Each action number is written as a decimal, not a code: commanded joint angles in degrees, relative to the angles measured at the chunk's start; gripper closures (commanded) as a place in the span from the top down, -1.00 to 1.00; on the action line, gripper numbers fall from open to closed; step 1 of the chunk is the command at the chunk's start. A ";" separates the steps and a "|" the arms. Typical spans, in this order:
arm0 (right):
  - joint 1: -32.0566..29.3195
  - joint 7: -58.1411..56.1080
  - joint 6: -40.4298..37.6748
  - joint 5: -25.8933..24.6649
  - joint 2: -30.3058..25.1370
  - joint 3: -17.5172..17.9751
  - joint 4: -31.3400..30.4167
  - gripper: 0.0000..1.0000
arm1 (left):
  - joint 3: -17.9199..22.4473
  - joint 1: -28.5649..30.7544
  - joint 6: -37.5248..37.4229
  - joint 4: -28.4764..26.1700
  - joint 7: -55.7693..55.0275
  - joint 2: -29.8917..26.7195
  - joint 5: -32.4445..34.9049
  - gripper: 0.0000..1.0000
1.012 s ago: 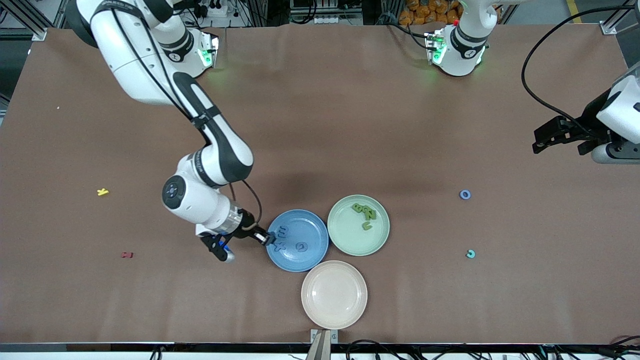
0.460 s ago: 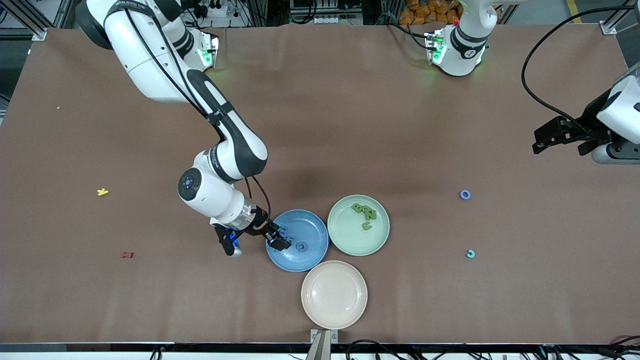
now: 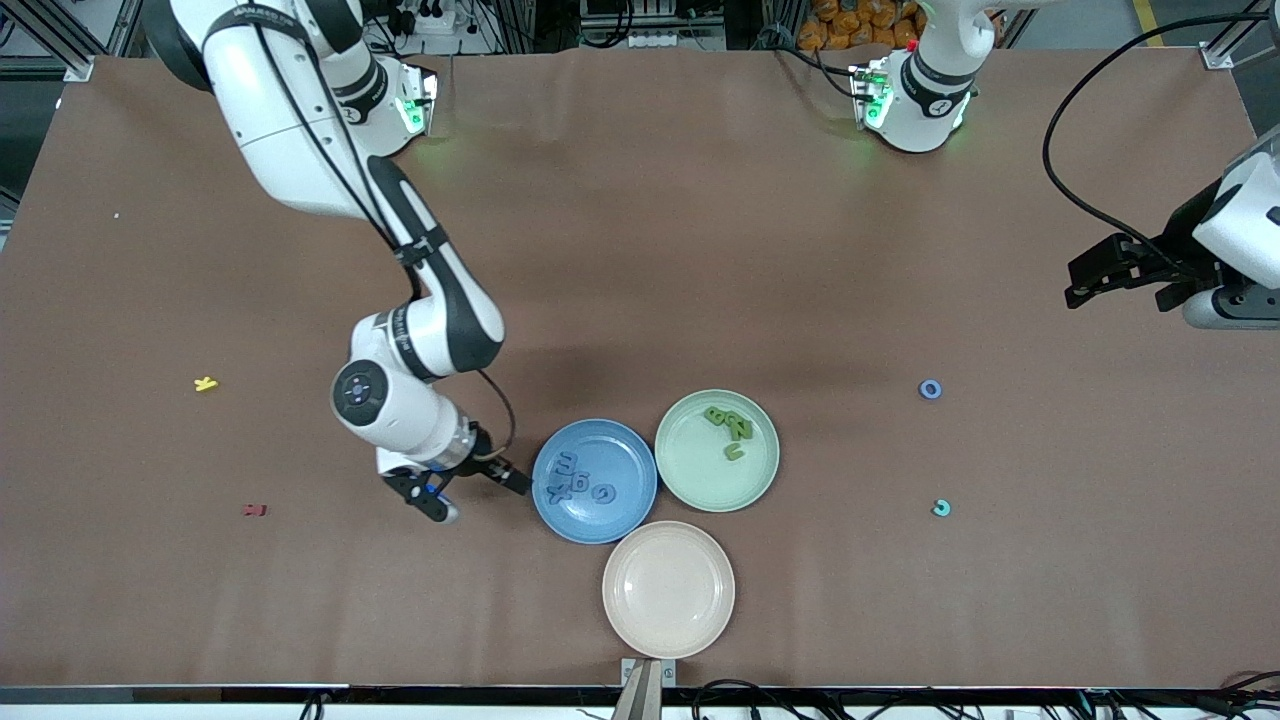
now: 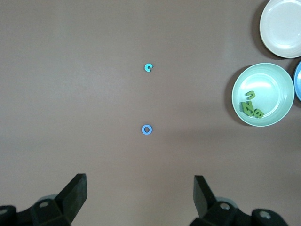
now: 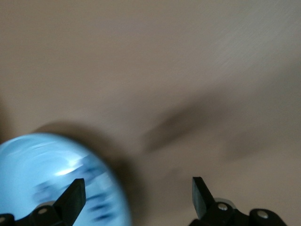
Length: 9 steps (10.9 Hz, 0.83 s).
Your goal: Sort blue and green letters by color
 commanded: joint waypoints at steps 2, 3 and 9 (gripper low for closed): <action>-10.18 -19.91 0.07 -7.81 -11.05 0.58 -17.79 1.00 | -0.03 0.33 0.39 -0.01 0.35 -0.06 -0.80 1.00; -12.03 -23.61 -0.02 -8.78 -15.69 0.58 -23.14 1.00 | -0.03 0.33 0.39 -0.09 0.26 -0.06 -0.89 1.00; -19.77 -35.95 -4.29 -11.42 -37.24 0.67 -42.96 1.00 | -0.03 0.33 0.39 -0.27 0.35 -0.06 -0.98 1.00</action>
